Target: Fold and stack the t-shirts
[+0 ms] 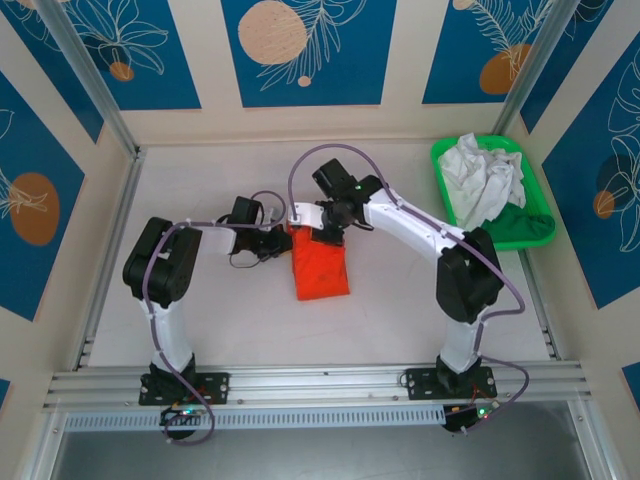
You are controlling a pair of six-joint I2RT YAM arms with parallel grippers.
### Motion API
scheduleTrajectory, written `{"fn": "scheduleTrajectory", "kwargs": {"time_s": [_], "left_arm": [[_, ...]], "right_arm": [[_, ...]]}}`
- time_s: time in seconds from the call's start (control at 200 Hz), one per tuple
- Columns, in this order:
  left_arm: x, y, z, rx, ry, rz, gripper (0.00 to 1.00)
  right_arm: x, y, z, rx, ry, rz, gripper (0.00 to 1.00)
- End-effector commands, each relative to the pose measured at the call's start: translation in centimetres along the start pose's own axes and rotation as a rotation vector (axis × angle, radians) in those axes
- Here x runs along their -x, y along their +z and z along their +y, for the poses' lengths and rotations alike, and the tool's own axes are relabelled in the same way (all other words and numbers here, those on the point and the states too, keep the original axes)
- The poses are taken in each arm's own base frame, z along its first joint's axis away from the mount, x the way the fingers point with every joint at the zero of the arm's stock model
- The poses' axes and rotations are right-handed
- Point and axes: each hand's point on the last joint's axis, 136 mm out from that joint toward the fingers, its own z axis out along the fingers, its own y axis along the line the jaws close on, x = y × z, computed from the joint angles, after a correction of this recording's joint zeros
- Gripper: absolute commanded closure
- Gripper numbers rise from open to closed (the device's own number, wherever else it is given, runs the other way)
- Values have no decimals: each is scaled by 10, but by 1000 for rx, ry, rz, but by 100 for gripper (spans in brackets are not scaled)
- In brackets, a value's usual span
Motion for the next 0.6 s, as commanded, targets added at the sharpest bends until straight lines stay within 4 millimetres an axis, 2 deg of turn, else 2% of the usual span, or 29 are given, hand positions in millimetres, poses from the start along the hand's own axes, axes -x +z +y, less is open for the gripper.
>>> {"fn": "scheduleTrajectory", "kwargs": {"time_s": [0.0, 0.275, 0.525, 0.595], "left_arm": [[-23, 7, 51, 138, -91, 61, 100], [-25, 8, 58, 149, -91, 65, 100], [-24, 6, 59, 148, -95, 64, 100], [-24, 5, 60, 148, -94, 61, 100]], "right_arm": [[1, 2, -18, 4, -19, 4, 100], [3, 29, -49, 13, -18, 24, 100], [-1, 58, -69, 6, -5, 44, 100], [-10, 68, -73, 5, 7, 67, 93]]}}
